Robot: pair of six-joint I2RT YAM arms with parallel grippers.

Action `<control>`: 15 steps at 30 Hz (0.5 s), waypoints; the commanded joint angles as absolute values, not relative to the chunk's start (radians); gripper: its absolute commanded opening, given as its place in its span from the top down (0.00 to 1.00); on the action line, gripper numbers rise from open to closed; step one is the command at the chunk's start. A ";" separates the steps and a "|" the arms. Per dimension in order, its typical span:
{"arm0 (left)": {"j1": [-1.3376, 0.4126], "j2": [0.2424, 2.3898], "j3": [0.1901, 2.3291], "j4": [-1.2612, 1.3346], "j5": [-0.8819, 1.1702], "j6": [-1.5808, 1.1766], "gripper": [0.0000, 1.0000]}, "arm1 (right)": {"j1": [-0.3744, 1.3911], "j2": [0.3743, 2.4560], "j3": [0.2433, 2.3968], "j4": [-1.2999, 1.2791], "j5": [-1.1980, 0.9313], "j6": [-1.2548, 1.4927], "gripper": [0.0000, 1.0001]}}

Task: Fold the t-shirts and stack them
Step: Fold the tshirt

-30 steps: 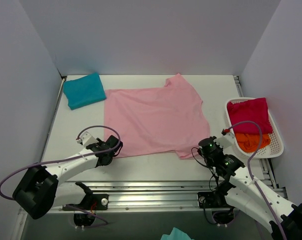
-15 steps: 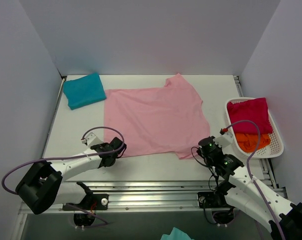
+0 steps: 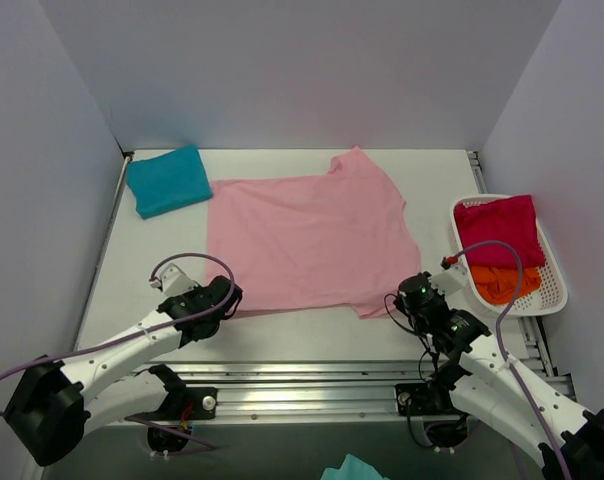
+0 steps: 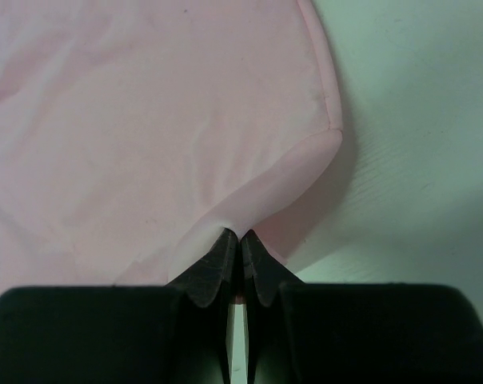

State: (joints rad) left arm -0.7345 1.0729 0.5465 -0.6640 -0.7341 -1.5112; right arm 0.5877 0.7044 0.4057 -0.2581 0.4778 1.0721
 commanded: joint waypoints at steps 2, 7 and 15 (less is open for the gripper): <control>-0.738 0.971 0.558 -0.758 -0.767 -1.479 0.98 | 0.581 0.687 0.408 -0.293 0.468 1.072 1.00; -0.736 0.966 0.589 -0.744 -0.772 -1.422 0.98 | 0.588 0.687 0.436 -0.281 0.449 1.063 1.00; -0.671 0.965 0.692 -0.666 -0.772 -1.255 0.98 | 0.591 0.844 0.580 -0.226 0.509 1.028 1.00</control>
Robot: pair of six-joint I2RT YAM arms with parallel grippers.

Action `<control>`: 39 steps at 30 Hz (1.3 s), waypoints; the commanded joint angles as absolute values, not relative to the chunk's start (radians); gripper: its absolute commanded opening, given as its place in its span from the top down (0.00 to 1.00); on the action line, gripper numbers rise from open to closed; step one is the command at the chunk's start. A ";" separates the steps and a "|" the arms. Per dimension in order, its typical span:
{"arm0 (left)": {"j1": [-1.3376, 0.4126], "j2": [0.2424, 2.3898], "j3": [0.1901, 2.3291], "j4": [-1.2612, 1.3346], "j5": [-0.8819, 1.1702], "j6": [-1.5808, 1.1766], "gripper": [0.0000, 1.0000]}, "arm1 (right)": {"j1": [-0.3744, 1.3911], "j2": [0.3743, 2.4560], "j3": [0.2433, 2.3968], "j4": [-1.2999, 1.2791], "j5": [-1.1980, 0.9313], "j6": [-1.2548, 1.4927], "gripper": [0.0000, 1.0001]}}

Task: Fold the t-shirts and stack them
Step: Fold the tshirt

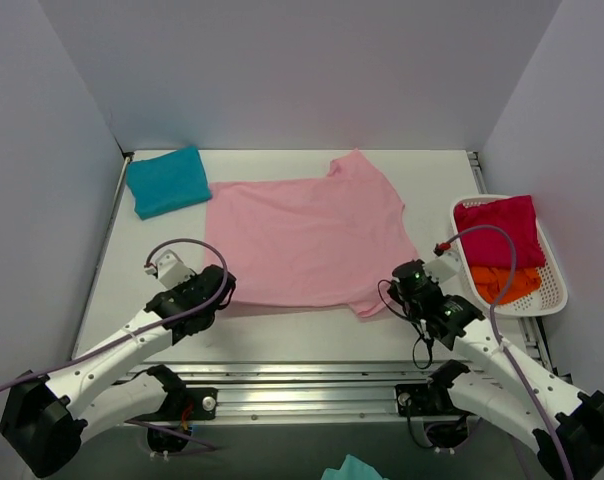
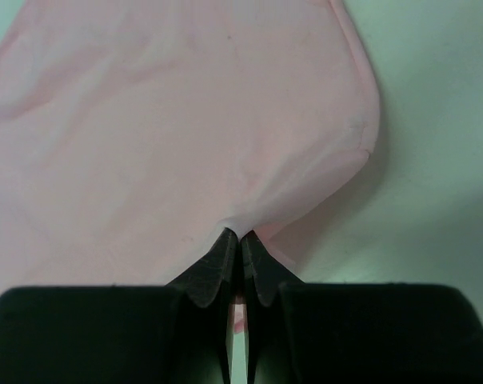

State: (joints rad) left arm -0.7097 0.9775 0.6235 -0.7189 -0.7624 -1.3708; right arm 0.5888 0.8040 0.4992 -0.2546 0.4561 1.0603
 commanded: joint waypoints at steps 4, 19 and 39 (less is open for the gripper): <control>-0.575 0.969 0.716 -0.548 -0.688 -1.143 0.98 | 0.591 0.961 0.662 -0.192 0.546 1.008 1.00; -0.299 1.319 0.851 -0.235 -0.420 -0.959 0.98 | 0.578 1.462 1.054 -0.152 0.652 0.985 1.00; -0.112 1.785 1.144 -0.132 -0.175 -0.873 0.98 | 0.411 2.012 1.505 -0.202 0.643 0.943 1.00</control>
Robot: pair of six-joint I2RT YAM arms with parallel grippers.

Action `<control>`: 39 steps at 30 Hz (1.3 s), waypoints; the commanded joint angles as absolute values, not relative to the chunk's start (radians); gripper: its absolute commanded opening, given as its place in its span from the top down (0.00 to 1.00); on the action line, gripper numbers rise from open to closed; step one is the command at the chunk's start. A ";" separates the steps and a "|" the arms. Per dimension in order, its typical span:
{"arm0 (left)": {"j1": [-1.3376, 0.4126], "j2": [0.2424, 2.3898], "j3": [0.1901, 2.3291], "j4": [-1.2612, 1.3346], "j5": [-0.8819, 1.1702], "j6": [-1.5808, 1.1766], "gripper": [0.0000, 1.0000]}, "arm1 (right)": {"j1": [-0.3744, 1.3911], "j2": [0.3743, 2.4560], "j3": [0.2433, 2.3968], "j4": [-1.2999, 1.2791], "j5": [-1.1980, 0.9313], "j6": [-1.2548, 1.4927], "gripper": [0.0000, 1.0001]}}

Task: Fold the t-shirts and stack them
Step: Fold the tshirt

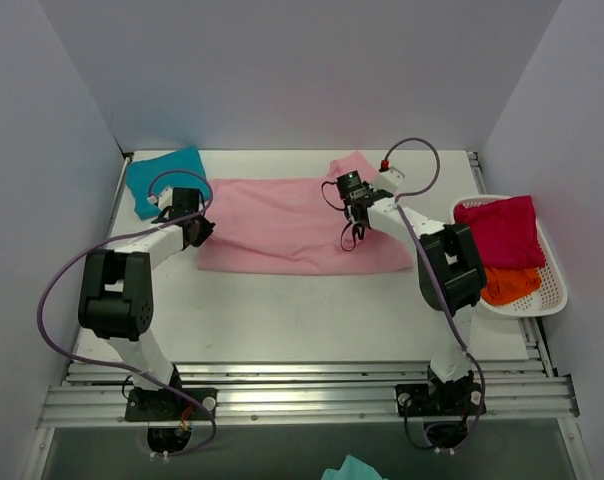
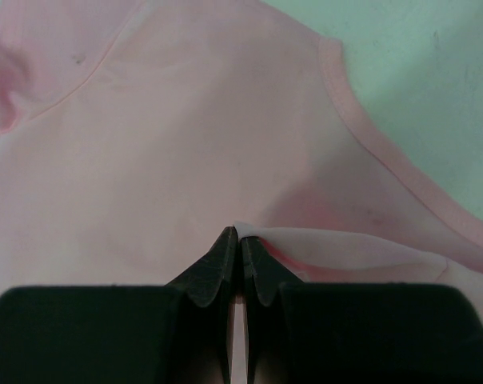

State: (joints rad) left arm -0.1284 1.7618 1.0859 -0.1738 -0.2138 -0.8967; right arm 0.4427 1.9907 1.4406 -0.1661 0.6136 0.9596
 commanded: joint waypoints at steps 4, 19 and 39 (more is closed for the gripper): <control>-0.103 1.810 1.167 -0.143 -0.167 -0.870 0.98 | 0.384 2.074 1.551 -0.196 0.626 0.931 1.00; -0.091 1.940 1.304 -0.225 -0.195 -0.893 0.36 | 0.350 2.252 1.716 -0.213 0.568 0.931 0.66; -0.012 1.842 1.302 -0.241 -0.212 -0.877 0.06 | 0.365 1.898 1.496 -0.143 0.646 0.896 0.09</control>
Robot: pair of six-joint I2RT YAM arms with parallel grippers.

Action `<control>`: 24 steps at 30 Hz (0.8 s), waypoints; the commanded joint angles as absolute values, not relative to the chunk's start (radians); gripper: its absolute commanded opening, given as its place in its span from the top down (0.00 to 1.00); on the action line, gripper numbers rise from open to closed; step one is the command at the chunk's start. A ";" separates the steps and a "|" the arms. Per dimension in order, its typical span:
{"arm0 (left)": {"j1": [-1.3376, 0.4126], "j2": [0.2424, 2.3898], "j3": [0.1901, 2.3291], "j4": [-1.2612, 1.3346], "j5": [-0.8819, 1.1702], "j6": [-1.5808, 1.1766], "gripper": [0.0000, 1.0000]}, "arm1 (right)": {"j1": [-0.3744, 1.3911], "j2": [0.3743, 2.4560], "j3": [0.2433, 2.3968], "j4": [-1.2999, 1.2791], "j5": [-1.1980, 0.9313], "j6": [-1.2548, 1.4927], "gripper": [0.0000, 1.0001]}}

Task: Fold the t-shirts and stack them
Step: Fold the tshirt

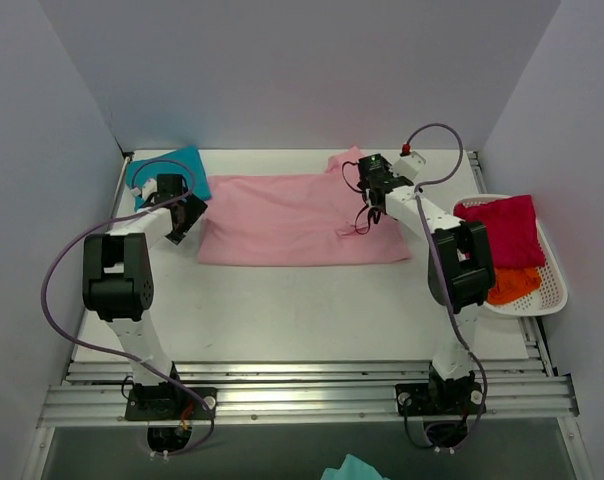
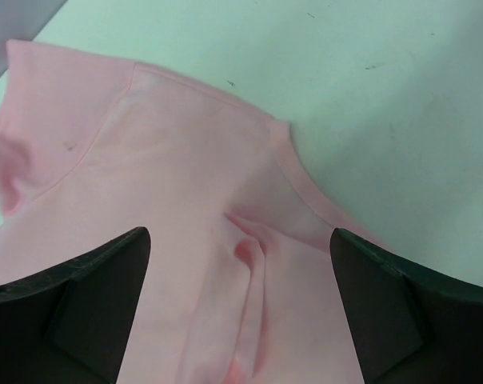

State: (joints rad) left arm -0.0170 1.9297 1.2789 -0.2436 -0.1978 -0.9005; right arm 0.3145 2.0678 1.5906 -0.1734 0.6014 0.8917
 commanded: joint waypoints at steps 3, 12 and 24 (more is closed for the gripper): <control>-0.012 1.824 1.281 -0.226 -0.204 -0.874 0.06 | 0.406 1.852 1.404 -0.124 0.621 0.913 0.12; -0.011 1.804 1.230 -0.195 -0.187 -0.867 0.06 | 0.482 1.804 1.203 -0.074 0.592 0.980 0.91; -0.011 1.828 1.226 -0.176 -0.175 -0.868 0.06 | 0.495 1.853 1.187 -0.086 0.589 1.008 1.00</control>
State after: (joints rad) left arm -0.0139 1.8458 1.2251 -0.2199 -0.1810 -0.8791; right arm 0.4919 1.8309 1.1713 -0.0654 0.5671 0.9878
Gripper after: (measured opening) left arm 0.940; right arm 0.001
